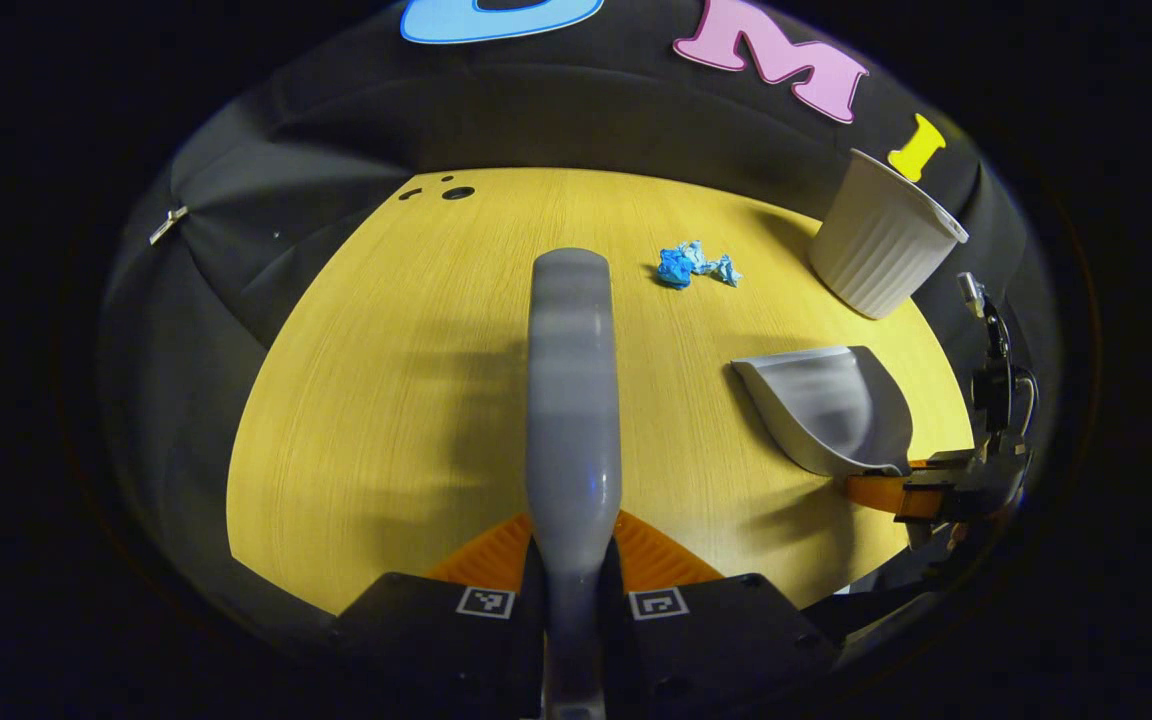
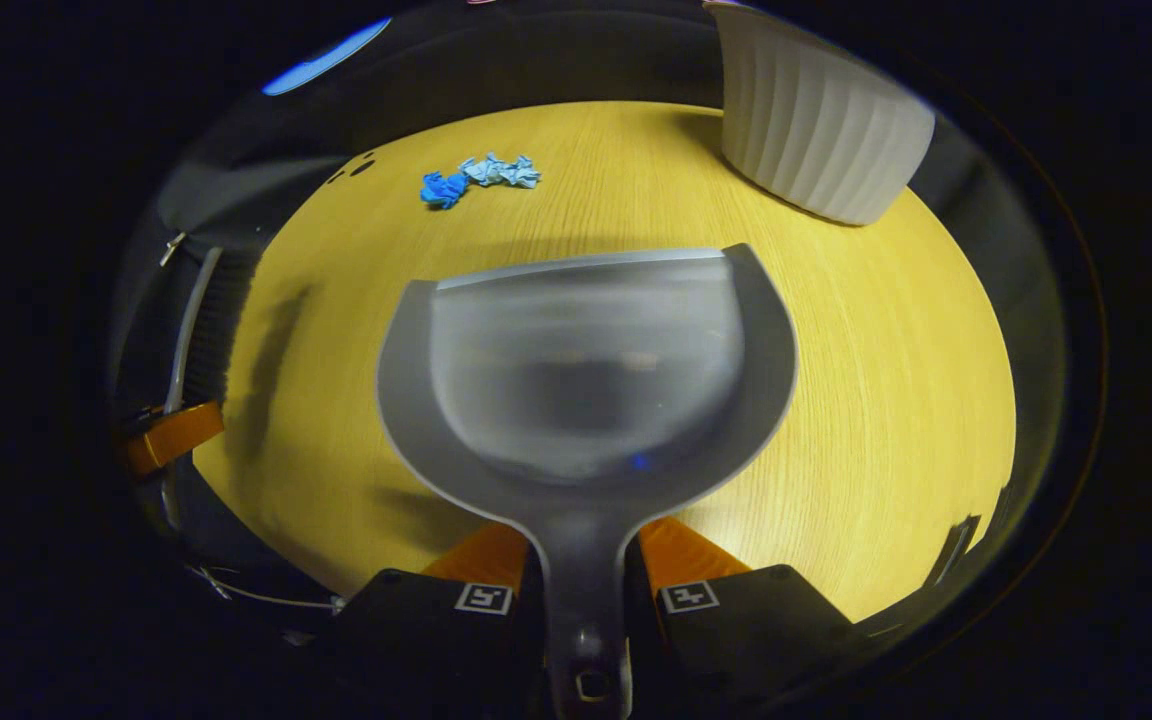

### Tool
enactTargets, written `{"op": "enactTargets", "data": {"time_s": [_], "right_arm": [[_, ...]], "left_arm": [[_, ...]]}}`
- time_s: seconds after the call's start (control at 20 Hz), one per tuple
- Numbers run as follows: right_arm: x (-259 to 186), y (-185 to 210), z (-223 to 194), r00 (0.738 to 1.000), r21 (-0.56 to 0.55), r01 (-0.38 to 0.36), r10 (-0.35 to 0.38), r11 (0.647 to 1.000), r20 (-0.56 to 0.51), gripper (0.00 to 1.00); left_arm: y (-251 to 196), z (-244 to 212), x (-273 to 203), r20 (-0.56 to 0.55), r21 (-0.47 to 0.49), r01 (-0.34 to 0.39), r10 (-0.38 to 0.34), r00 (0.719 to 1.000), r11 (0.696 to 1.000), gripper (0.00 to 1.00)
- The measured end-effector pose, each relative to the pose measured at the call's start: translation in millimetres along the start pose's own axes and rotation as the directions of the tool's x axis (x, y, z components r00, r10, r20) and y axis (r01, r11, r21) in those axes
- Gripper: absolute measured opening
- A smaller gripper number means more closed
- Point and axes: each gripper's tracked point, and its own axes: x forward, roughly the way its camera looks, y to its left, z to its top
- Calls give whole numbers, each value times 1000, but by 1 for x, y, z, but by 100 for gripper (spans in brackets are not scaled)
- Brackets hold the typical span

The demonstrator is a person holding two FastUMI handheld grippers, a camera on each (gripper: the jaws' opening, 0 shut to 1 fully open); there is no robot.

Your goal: Pick up the small broom and dustpan from the desktop, sweep the trash into the dustpan with the broom, and then empty the trash into the garbage bin.

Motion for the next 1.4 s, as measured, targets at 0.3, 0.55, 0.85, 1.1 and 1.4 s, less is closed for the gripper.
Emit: {"op": "enactTargets", "data": {"time_s": [0.3, 0.55, 0.85, 1.1, 1.4], "right_arm": [[-7, -14, 5, 998, -86, -58, 57, 995, -15, 44], [-13, -38, 20, 999, -185, -48, 48, 982, -7, 36], [-12, -64, 28, 999, -265, -45, 41, 963, -20, 36], [-7, -63, 28, 996, -265, -86, 77, 960, -45, 36], [-3, -67, 27, 993, -276, -110, 94, 955, -73, 36]], "left_arm": [[3, 38, 25, -3, 134, -25, 26, 1000, 991, 27], [15, 98, 67, 12, 286, -89, 90, 996, 954, 23], [0, 165, 141, -25, 492, -83, 109, 994, 867, 27], [-18, 200, 181, -42, 702, -54, 118, 992, 710, 27], [-63, 214, 198, -61, 820, 34, 28, 998, 572, 28]]}}
